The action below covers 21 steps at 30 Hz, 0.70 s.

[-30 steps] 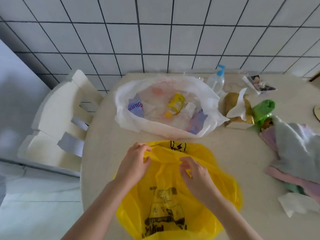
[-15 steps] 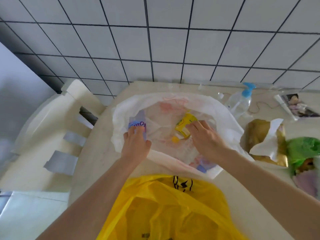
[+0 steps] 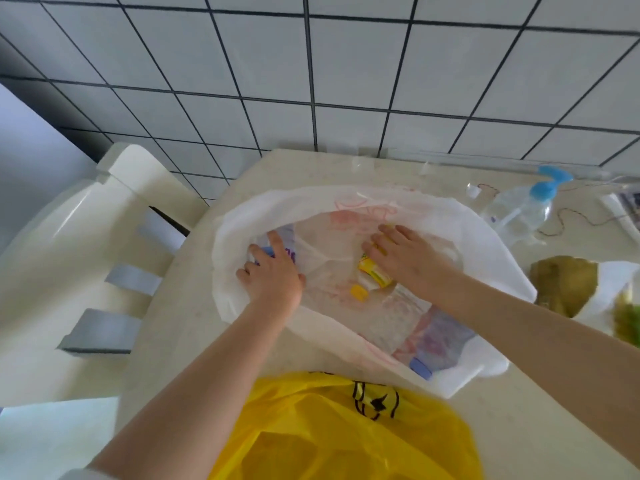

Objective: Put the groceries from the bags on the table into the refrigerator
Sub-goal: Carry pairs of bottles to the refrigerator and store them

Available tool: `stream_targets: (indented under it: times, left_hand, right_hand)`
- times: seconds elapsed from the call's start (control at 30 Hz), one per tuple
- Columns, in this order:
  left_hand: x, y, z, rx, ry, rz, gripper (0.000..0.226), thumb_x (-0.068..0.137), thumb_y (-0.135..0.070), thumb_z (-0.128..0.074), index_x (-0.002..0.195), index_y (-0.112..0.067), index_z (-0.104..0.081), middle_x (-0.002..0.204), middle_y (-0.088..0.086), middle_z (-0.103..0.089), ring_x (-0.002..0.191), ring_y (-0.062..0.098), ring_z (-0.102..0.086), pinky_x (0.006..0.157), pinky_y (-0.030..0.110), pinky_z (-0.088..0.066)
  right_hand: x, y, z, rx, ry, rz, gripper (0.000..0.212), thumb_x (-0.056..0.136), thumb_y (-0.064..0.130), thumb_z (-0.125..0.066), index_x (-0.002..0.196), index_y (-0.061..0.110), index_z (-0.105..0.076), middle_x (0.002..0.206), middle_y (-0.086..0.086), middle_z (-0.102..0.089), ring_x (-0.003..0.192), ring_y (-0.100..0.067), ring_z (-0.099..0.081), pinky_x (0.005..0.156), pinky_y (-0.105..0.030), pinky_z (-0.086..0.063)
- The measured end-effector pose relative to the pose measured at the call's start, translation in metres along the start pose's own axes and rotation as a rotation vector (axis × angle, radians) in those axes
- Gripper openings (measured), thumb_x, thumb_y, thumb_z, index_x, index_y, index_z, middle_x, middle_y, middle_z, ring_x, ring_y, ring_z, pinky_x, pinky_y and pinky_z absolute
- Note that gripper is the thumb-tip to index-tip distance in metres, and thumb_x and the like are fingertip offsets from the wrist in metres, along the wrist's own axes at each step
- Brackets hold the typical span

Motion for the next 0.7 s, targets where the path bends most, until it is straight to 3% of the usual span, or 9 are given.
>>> stream_targets:
  times: [0.1,0.2,0.27,0.4,0.47,0.53,0.63,0.7]
  left_hand:
    - [0.003,-0.003,-0.005,0.037,-0.019,0.023,0.089,0.095,-0.044,-0.052,0.152,-0.02,0.011,0.151,0.024,-0.022,0.123,0.042,-0.045,0.104,0.05,-0.03]
    - [0.001,-0.005,-0.002,0.029,0.004,0.01,0.096,0.09,-0.042,-0.058,0.152,-0.023,0.013,0.142,0.018,-0.033,0.119,0.04,-0.048,0.101,0.049,-0.03]
    - [-0.005,-0.008,0.003,-0.009,0.045,-0.016,0.102,0.086,-0.043,-0.063,0.152,-0.024,0.012,0.135,0.014,-0.039,0.115,0.039,-0.052,0.1,0.05,-0.03]
    - [-0.025,-0.019,-0.002,0.042,0.094,-0.111,0.105,0.084,-0.037,-0.065,0.152,-0.026,0.015,0.136,0.01,-0.038,0.114,0.035,-0.054,0.104,0.052,-0.027]
    - [-0.032,-0.027,-0.009,0.086,0.102,-0.147,0.107,0.084,-0.035,-0.065,0.151,-0.025,0.017,0.137,0.011,-0.038,0.115,0.035,-0.054,0.106,0.051,-0.026]
    - [-0.032,-0.033,-0.013,0.054,0.086,-0.158,0.106,0.085,-0.037,-0.065,0.151,-0.025,0.017,0.136,0.012,-0.039,0.115,0.034,-0.054,0.101,0.045,-0.032]
    - [-0.029,-0.033,-0.017,-0.133,0.061,-0.126,0.104,0.087,-0.042,-0.066,0.152,-0.027,0.013,0.134,0.012,-0.036,0.115,0.034,-0.052,0.089,0.041,-0.044]
    - [-0.026,-0.029,-0.02,-0.252,0.064,-0.111,0.104,0.086,-0.04,-0.069,0.152,-0.03,0.011,0.133,0.013,-0.036,0.115,0.035,-0.049,0.089,0.043,-0.046]
  right_hand:
    - [0.009,0.003,-0.003,0.028,-0.027,0.014,0.039,0.075,0.012,-0.036,0.088,0.011,-0.073,0.085,-0.009,-0.072,0.088,-0.029,-0.07,0.076,-0.04,-0.057]
    - [0.009,-0.001,-0.003,0.042,-0.148,0.03,0.023,0.071,0.007,-0.061,0.093,0.01,-0.069,0.086,-0.008,-0.07,0.085,-0.027,-0.069,0.082,-0.041,-0.055]
    - [0.003,-0.007,-0.004,0.12,-0.235,0.074,0.035,0.07,0.004,-0.073,0.103,0.01,-0.065,0.095,-0.007,-0.068,0.089,-0.027,-0.066,0.087,-0.041,-0.052]
    - [-0.013,-0.007,0.005,0.253,-0.345,0.153,0.038,0.081,0.006,-0.06,0.119,0.01,-0.056,0.114,-0.01,-0.064,0.104,-0.03,-0.062,0.097,-0.043,-0.047]
    - [-0.023,-0.005,0.012,0.369,-0.388,0.111,0.039,0.083,0.011,-0.062,0.121,0.009,-0.056,0.118,-0.011,-0.063,0.106,-0.03,-0.061,0.099,-0.043,-0.046]
    - [-0.035,-0.002,0.021,0.507,-0.404,0.027,0.048,0.077,0.015,-0.075,0.122,0.005,-0.059,0.118,-0.012,-0.063,0.104,-0.03,-0.062,0.095,-0.041,-0.049]
    - [-0.054,0.005,0.038,0.775,-0.354,-0.159,0.07,0.064,0.017,-0.087,0.126,0.01,-0.055,0.121,-0.006,-0.062,0.102,-0.025,-0.062,0.085,-0.034,-0.052]
    - [-0.066,0.012,0.051,0.898,-0.35,-0.262,0.074,0.063,0.018,-0.087,0.127,0.017,-0.052,0.121,0.0,-0.062,0.101,-0.017,-0.06,0.083,-0.024,-0.047]
Point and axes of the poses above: each hand's wrist, its own x-axis towards the middle knuckle, its own z-axis out of the back of the hand, y = z × x, the point moved 3 cm from there along x, towards the middle knuckle
